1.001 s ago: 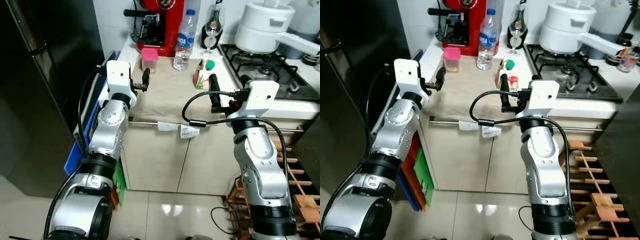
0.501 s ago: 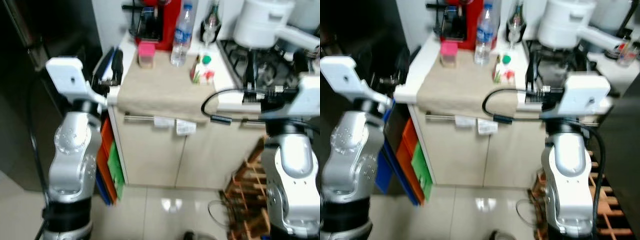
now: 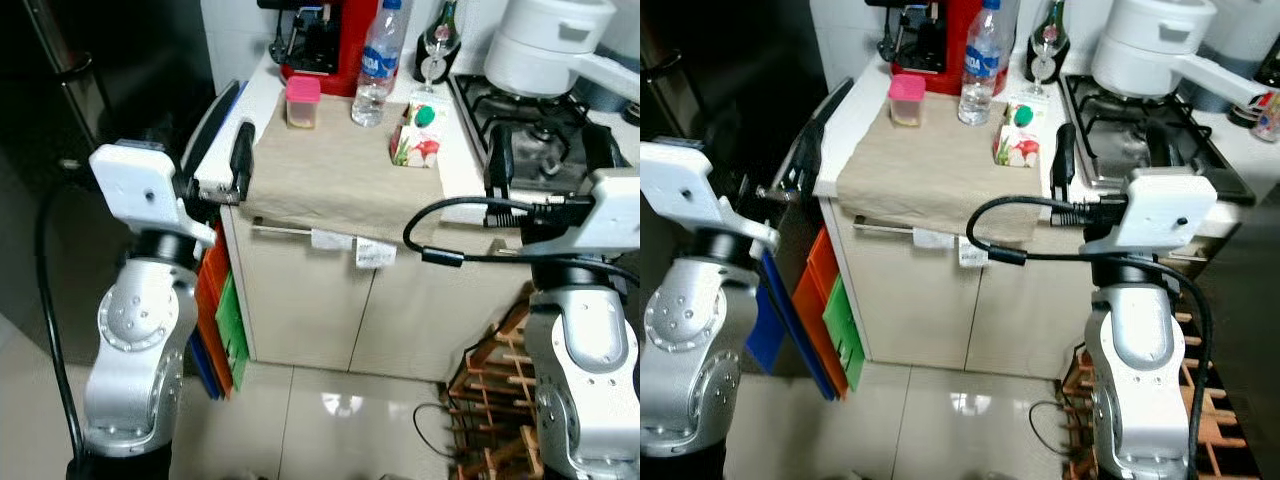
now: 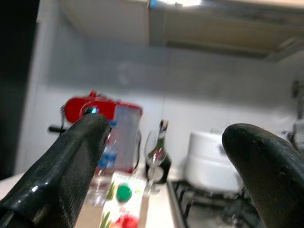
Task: Restocking fridge
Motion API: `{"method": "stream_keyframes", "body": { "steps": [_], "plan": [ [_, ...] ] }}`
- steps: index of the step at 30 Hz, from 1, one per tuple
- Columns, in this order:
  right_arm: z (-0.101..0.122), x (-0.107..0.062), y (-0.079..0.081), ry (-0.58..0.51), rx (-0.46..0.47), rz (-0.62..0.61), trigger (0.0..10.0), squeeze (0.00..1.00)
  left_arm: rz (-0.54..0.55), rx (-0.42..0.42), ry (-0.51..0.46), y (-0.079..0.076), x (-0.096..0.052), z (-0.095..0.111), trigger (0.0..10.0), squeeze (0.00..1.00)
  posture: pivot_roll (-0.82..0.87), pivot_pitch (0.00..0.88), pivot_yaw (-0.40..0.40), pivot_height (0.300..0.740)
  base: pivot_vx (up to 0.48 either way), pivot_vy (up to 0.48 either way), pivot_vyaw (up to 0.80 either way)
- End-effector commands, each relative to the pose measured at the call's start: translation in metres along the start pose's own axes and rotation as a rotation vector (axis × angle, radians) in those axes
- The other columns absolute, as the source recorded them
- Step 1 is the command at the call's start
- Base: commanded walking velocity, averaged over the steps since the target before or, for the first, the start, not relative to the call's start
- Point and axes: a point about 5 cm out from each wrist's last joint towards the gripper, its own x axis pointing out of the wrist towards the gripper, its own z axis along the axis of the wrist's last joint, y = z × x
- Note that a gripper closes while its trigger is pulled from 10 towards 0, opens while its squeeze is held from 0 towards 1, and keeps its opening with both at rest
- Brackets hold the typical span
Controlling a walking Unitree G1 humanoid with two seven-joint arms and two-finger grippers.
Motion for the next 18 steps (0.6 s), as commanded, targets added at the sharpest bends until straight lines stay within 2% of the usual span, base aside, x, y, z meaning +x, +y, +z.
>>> {"method": "stream_keyframes", "body": {
  "steps": [1,9,15,18],
  "plan": [
    [-0.001,0.003,-0.001,-0.014,-0.001,-0.015,10.0,0.15,0.007,0.02,-0.006,0.0,0.006,0.0,10.0,0.0,-0.08,0.0,-0.004,0.74,0.48,0.0,0.0],
    [-0.009,0.003,-0.002,0.026,0.013,-0.03,10.0,0.14,-0.056,0.025,-0.011,-0.003,0.02,-0.003,10.0,0.0,-0.08,0.0,-0.01,0.74,0.48,0.0,0.0],
    [-0.012,0.003,0.0,0.026,0.014,-0.03,10.0,0.14,-0.01,-0.014,-0.033,0.0,0.023,0.0,10.0,0.0,-0.08,0.0,-0.003,0.74,0.478,0.0,0.0],
    [-0.011,0.005,0.001,0.016,0.013,-0.028,10.0,0.14,0.007,0.005,-0.051,0.001,0.024,0.002,10.0,0.0,-0.08,0.0,-0.002,0.74,0.461,0.0,0.0]
  ]
}}
